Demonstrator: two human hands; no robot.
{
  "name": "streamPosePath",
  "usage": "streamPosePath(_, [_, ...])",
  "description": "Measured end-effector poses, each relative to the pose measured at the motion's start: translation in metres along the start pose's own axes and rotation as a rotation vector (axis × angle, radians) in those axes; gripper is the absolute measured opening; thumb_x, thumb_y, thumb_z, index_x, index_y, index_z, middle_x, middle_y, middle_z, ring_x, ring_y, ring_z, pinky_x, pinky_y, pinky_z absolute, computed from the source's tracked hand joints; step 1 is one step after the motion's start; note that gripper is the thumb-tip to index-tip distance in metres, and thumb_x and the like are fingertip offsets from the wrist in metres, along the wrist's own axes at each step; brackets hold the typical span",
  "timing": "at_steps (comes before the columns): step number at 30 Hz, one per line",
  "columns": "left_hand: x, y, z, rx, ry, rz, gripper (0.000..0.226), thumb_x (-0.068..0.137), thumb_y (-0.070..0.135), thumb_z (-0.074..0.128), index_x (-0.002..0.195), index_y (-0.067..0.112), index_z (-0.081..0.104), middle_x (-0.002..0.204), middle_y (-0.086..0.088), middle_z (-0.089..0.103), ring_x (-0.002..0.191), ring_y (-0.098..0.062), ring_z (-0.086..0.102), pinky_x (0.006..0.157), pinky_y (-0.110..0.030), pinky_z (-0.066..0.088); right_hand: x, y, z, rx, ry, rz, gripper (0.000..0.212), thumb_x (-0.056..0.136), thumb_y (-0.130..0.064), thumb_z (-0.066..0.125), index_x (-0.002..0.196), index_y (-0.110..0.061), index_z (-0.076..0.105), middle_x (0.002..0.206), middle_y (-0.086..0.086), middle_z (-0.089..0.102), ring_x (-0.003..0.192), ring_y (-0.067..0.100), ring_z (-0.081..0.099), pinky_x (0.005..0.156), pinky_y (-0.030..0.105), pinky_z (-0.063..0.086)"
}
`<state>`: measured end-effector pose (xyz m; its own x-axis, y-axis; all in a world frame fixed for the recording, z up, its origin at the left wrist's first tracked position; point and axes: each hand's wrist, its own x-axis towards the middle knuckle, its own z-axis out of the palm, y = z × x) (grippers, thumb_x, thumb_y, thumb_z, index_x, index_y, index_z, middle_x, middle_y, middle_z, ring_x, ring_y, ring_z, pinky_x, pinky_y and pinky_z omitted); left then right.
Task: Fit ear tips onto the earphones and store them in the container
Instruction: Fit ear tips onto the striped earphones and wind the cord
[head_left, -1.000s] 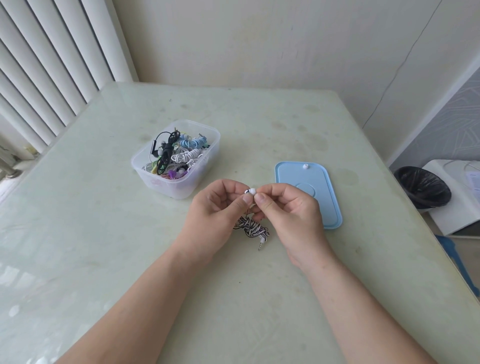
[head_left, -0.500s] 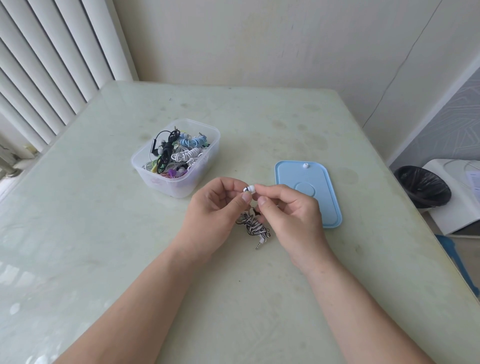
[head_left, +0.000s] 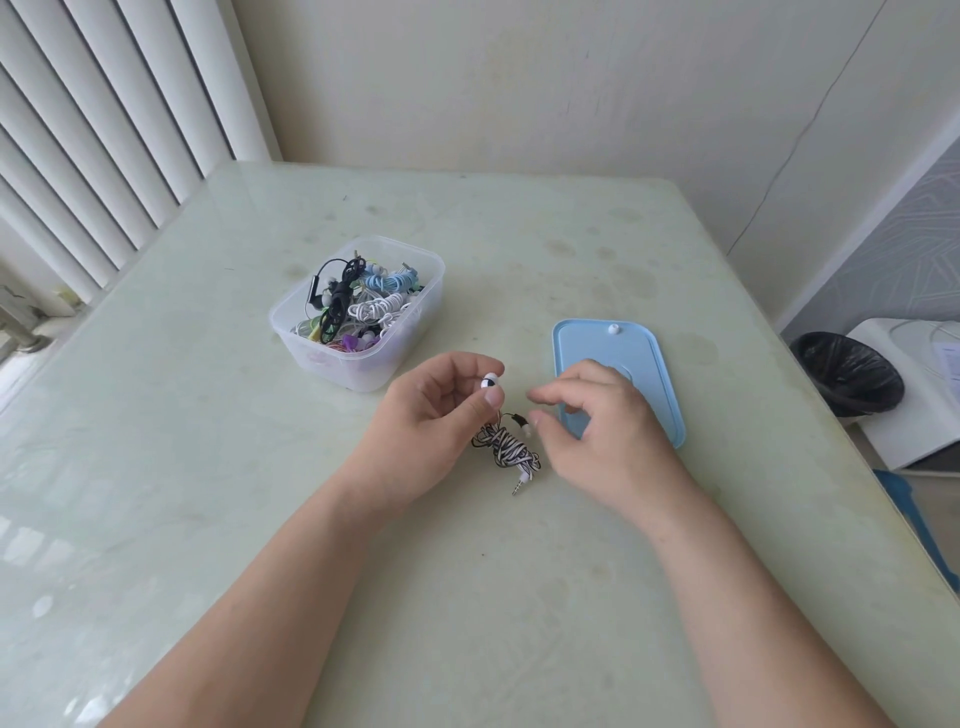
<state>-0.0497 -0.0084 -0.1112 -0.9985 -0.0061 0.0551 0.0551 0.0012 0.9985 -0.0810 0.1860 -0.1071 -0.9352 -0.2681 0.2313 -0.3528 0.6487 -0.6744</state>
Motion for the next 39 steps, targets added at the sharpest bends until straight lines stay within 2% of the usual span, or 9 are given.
streamPosePath(5, [0.000,-0.001,0.001,0.032,0.025,0.006,0.024,0.089,0.024,0.076,0.112,0.018,0.072,0.095,-0.008,0.072,0.086,-0.022,0.067,0.085,-0.046,0.056,0.002,-0.002,0.004,-0.199,-0.088,-0.021,0.013,0.086,-0.033,0.079,0.096,-0.025,0.079,0.095,-0.008,0.058,0.100,0.014,0.049,0.083,0.036,0.049])
streamPosePath(8, [0.000,0.000,0.001,0.019,0.077,-0.012,0.019,0.091,0.018,0.077,0.109,0.016,0.072,0.107,-0.011,0.075,0.092,-0.032,0.075,0.092,-0.055,0.057,-0.001,-0.003,0.000,-0.107,-0.021,-0.018,0.009,0.084,-0.025,0.081,0.093,-0.025,0.078,0.089,-0.014,0.061,0.093,0.009,0.055,0.079,0.026,0.045])
streamPosePath(12, [0.000,0.002,0.002,-0.019,0.128,-0.058,0.022,0.097,0.000,0.067,0.115,0.013,0.070,0.112,-0.004,0.076,0.091,-0.027,0.079,0.095,-0.049,0.060,-0.002,-0.007,-0.006,0.168,0.020,0.069,0.014,0.089,-0.010,0.076,0.101,-0.016,0.079,0.083,-0.014,0.069,0.067,-0.007,0.058,0.067,0.007,0.041])
streamPosePath(19, [-0.003,0.003,0.004,0.098,-0.003,-0.054,0.016,0.098,0.021,0.065,0.107,0.018,0.079,0.084,-0.007,0.077,0.081,-0.017,0.070,0.085,-0.038,0.054,0.001,-0.011,0.001,0.499,-0.003,0.143,0.025,0.089,-0.001,0.075,0.105,-0.020,0.078,0.084,-0.006,0.077,0.081,0.014,0.073,0.079,0.034,0.061])
streamPosePath(23, [-0.005,0.002,0.003,0.064,-0.026,-0.011,0.013,0.094,0.025,0.077,0.104,0.018,0.080,0.094,-0.016,0.079,0.088,-0.042,0.071,0.085,-0.053,0.057,0.005,-0.019,-0.001,0.561,-0.015,0.174,0.014,0.085,-0.004,0.081,0.087,-0.017,0.077,0.080,0.004,0.078,0.077,0.020,0.076,0.068,0.027,0.059])
streamPosePath(27, [-0.001,0.001,0.004,0.035,0.035,-0.048,0.006,0.094,0.016,0.076,0.095,0.011,0.078,0.078,-0.011,0.075,0.071,-0.019,0.066,0.075,-0.037,0.053,0.022,-0.019,-0.027,0.460,-0.199,0.223,0.005,0.089,-0.015,0.078,0.091,-0.019,0.079,0.084,0.001,0.079,0.075,0.015,0.074,0.064,0.024,0.056])
streamPosePath(30, [0.001,0.000,0.005,0.004,0.065,-0.073,0.007,0.094,0.017,0.076,0.096,0.011,0.077,0.076,-0.008,0.074,0.070,-0.017,0.065,0.076,-0.034,0.053,0.052,0.003,-0.045,0.223,0.033,0.278,0.004,0.089,-0.022,0.076,0.086,-0.020,0.078,0.076,-0.008,0.074,0.065,0.007,0.066,0.062,0.023,0.050])
streamPosePath(34, [0.000,0.002,0.006,-0.103,0.097,-0.073,0.012,0.090,0.016,0.078,0.098,0.006,0.077,0.081,-0.012,0.072,0.073,-0.019,0.063,0.074,-0.035,0.050,0.087,0.043,-0.047,-0.163,0.123,0.312,0.018,0.091,-0.024,0.072,0.108,-0.017,0.075,0.098,0.000,0.071,0.091,0.023,0.067,0.086,0.035,0.056])
streamPosePath(39, [0.002,0.004,0.007,-0.237,0.144,-0.068,0.017,0.090,0.007,0.076,0.106,0.008,0.076,0.090,-0.015,0.073,0.072,-0.022,0.064,0.072,-0.029,0.055,0.100,0.064,-0.039,-0.300,0.090,0.273,0.015,0.090,-0.015,0.066,0.078,-0.012,0.073,0.090,0.006,0.071,0.081,0.028,0.065,0.075,0.039,0.058])
